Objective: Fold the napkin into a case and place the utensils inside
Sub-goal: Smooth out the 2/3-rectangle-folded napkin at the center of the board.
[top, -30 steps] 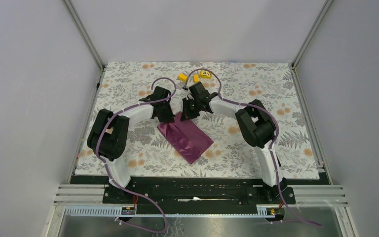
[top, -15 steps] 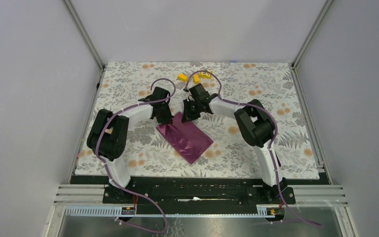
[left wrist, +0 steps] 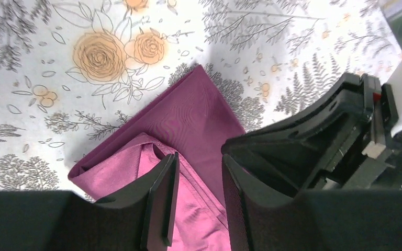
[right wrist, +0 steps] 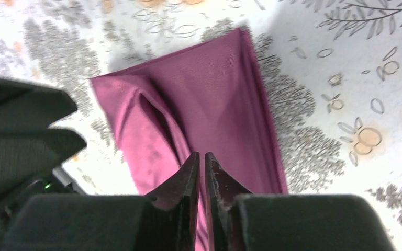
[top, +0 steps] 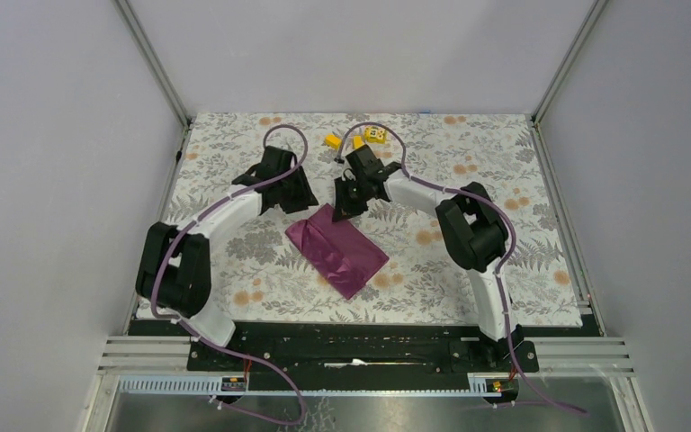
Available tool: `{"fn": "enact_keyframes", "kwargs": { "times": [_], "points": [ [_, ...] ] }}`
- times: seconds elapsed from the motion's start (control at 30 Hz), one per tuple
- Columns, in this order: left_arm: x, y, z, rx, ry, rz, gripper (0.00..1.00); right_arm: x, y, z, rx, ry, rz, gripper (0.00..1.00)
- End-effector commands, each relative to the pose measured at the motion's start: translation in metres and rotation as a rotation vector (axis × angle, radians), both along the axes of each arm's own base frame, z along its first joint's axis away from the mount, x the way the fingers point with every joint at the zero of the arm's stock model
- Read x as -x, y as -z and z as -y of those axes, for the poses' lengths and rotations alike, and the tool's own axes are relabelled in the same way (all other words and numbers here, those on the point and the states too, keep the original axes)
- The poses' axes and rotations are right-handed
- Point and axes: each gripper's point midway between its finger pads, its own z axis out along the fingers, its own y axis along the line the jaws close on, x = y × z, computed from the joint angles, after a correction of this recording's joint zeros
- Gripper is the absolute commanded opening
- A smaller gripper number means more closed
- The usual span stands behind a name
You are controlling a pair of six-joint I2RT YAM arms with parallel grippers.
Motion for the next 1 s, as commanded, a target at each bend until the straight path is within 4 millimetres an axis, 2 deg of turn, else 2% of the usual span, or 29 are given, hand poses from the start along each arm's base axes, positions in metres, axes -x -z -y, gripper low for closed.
{"fn": "enact_keyframes", "kwargs": {
  "times": [0.0,0.13,0.27,0.37,0.43,0.5,0.63,0.67,0.83,0.9,0.97],
  "points": [
    [-0.003,-0.026,-0.009,0.065,-0.007,0.054,0.36,0.015,-0.076,-0.010,-0.134,-0.074,0.043,0.19],
    [0.004,-0.007,-0.013,0.147,-0.007,0.004,0.16,0.055,-0.078,-0.016,-0.249,-0.131,-0.047,0.26],
    [0.000,0.012,-0.015,0.198,-0.004,-0.006,0.09,0.090,-0.081,-0.016,-0.381,-0.172,-0.138,0.25],
    [-0.006,0.029,-0.014,0.225,-0.011,-0.013,0.04,0.111,-0.074,-0.009,-0.423,-0.202,-0.179,0.19],
    [-0.007,0.041,-0.015,0.229,-0.025,-0.023,0.01,0.127,-0.067,-0.003,-0.450,-0.241,-0.215,0.15],
    [-0.007,0.051,-0.015,0.236,-0.030,-0.023,0.00,0.137,-0.050,0.003,-0.444,-0.246,-0.250,0.10],
    [-0.005,0.064,-0.020,0.209,-0.048,-0.031,0.01,0.140,-0.016,0.011,-0.383,-0.197,-0.281,0.07],
    [-0.005,0.061,-0.019,0.210,-0.044,-0.024,0.04,0.139,-0.016,0.012,-0.371,-0.193,-0.278,0.08],
    [-0.003,0.017,-0.020,0.219,-0.031,0.037,0.25,0.120,-0.044,0.000,-0.364,-0.204,-0.208,0.14],
    [-0.002,0.000,-0.020,0.226,-0.028,0.060,0.34,0.115,-0.052,-0.008,-0.376,-0.217,-0.192,0.21],
    [0.002,-0.012,-0.020,0.237,-0.030,0.072,0.38,0.109,-0.056,-0.020,-0.388,-0.228,-0.189,0.30]
  ]
}}
